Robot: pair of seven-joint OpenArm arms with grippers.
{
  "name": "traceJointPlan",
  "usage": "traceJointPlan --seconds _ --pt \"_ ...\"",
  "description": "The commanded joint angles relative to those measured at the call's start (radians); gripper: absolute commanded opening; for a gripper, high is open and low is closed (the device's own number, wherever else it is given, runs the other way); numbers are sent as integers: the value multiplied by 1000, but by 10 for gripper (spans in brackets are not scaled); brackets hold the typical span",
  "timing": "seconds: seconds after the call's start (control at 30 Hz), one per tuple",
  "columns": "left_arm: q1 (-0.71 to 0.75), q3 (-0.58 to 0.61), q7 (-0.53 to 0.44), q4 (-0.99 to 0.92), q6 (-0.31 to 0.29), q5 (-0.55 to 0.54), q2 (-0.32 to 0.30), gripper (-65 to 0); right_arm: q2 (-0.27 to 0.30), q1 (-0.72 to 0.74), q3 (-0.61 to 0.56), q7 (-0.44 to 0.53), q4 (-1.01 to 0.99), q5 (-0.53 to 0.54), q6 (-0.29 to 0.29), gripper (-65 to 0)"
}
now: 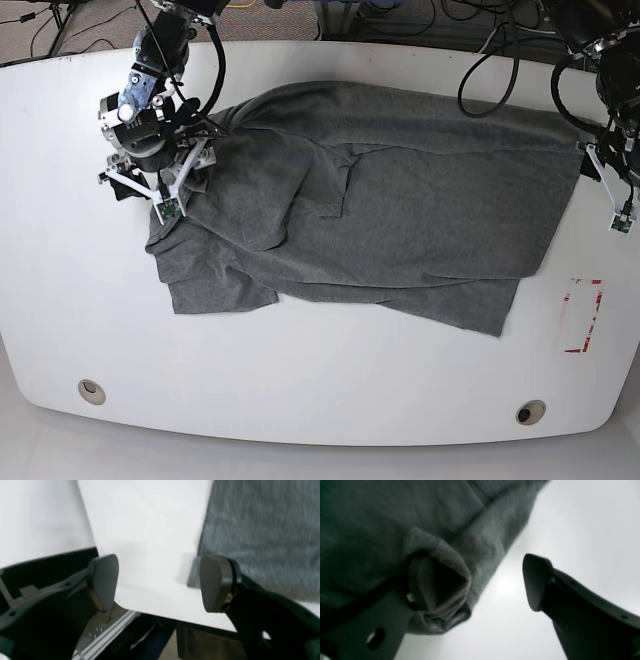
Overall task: Layout the t-shirt on the table in an organized manner, then fold the t-shirt properly
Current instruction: 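Release the right gripper and move it down along the shirt's side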
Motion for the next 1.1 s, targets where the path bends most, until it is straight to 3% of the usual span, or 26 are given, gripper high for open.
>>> traceJointPlan --seconds 0.0,0.2,0.4,0.77,1.07 --pt "-9 -4 -4 15 -1 3 -17 -172 22 9 -28 7 3 0 -2 -162" --pt "-9 -4 -4 17 -1 3 -17 -172 82 -55 -68 -56 8 -10 -2 -162" --pt "-9 -4 -4 15 -1 3 -17 -172 113 -155 -68 -59 19 -14 -2 -162" --pt "-9 11 -4 14 -1 3 -15 -172 131 -92 -65 -82 19 -17 -2 -162" --pt "-34 27 -23 14 -1 8 -15 -172 200 -88 -65 -80 19 -188 -2 -162"
